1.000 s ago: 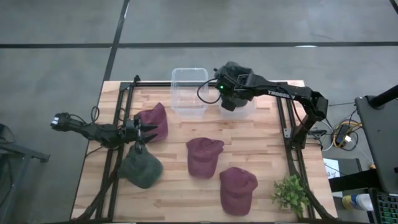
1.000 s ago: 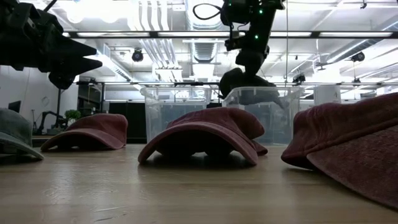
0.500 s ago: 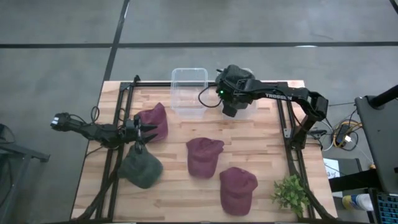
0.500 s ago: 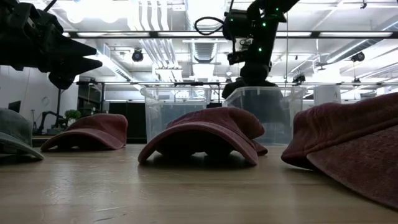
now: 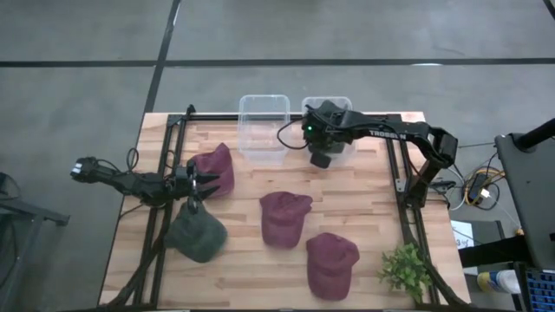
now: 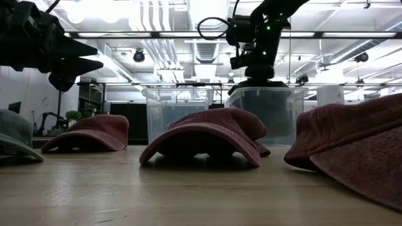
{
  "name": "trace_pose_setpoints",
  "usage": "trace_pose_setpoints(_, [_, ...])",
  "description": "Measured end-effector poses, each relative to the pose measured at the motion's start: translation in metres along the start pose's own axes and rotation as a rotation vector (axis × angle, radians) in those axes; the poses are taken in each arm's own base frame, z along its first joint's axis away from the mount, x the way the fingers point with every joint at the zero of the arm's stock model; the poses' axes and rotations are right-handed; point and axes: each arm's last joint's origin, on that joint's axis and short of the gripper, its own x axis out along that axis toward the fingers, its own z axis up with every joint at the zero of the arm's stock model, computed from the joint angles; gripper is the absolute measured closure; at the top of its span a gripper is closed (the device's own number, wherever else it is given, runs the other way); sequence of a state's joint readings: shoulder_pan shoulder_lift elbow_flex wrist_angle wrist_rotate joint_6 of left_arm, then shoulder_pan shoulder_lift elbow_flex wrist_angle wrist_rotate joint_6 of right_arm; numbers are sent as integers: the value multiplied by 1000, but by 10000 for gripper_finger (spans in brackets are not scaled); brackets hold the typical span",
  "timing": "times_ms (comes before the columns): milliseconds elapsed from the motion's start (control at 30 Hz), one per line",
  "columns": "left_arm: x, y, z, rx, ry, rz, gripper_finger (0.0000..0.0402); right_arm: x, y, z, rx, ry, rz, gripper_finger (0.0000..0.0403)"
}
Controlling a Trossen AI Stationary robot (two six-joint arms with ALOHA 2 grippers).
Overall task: Pick & Place hat
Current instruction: Put the right black cap into the right transparent bin
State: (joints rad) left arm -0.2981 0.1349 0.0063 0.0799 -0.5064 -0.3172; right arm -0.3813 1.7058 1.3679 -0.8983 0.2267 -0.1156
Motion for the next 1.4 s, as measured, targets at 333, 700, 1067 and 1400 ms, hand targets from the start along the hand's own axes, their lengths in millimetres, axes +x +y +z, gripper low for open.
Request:
trace_pose_setpoints(333, [0,0,0,-1,-1,0,220,-16,-4,9,-14,-31,0,314])
trace_pose_setpoints(700, [0,0,0,1,-1,0,220,-53,-18,21,-7,-45,-50,276])
trace_pose_setpoints(1067, [0,0,0,4,0,0,220,-12,-46,21,66,-21,26,382])
trace_pose_setpoints(1400, [0,0,0,1,1,1,220,44,-43,25,78,91,111,394])
